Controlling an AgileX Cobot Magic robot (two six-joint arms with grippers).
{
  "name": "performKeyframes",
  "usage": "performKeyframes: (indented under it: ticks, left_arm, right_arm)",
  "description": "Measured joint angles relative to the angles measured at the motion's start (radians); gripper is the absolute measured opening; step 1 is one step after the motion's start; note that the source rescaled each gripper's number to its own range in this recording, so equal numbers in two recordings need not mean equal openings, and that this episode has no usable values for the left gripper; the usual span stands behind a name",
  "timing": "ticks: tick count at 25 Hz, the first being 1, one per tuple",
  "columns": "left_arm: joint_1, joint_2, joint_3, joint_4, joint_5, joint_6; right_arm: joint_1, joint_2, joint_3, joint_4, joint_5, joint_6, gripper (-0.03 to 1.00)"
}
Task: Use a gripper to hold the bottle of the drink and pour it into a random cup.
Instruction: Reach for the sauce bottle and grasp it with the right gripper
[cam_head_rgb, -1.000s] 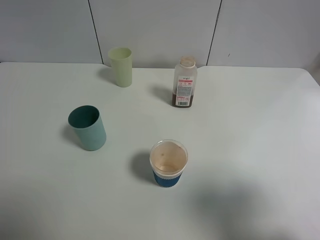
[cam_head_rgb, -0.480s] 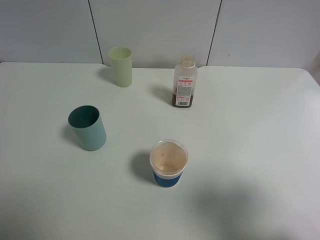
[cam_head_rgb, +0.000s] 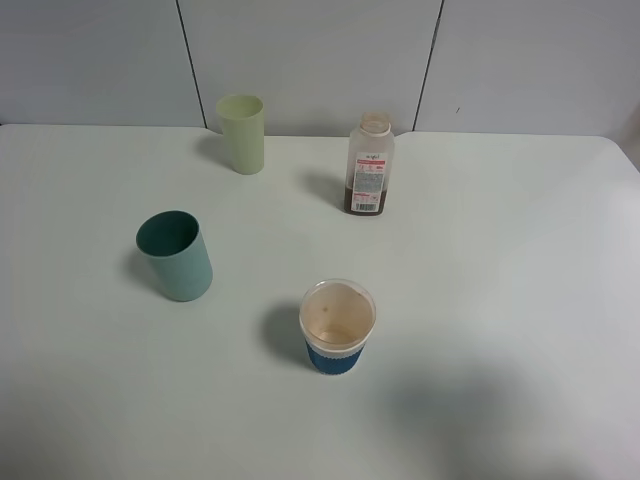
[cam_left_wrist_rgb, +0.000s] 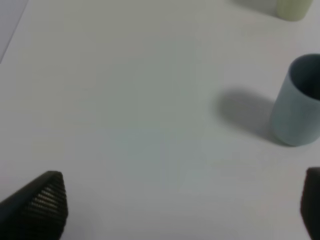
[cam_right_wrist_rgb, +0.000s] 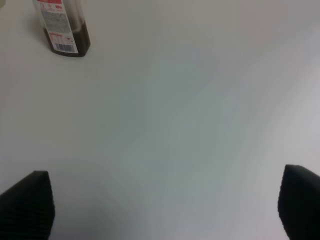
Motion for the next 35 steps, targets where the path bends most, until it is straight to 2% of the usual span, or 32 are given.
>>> performKeyframes:
  ticks: [16,20,24,26,31,35]
  left_arm:
    - [0.000,0.000,0.000,0.000,0.000,0.000]
    - [0.000,0.000,0.000,0.000,0.000,0.000]
    - [0.000,0.000,0.000,0.000,0.000,0.000]
    - [0.000,0.000,0.000,0.000,0.000,0.000]
    - [0.000,0.000,0.000,0.000,0.000,0.000]
    - [0.000,0.000,0.000,0.000,0.000,0.000]
  right_arm:
    - [0.000,0.000,0.000,-0.001,0.000,0.004,0.83]
    - [0.000,0.000,0.000,-0.030,-0.002,0.048,0.83]
    - [0.000,0.031,-0.004,-0.078,-0.014,0.107,0.78]
    - [0.000,0.088,-0.020,-0.086,-0.057,0.124,0.76]
    - [0.000,0.298,-0.083,-0.082,-0.250,0.132,0.75]
    - [0.001,0.485,-0.125,-0.079,-0.346,0.114,0.75]
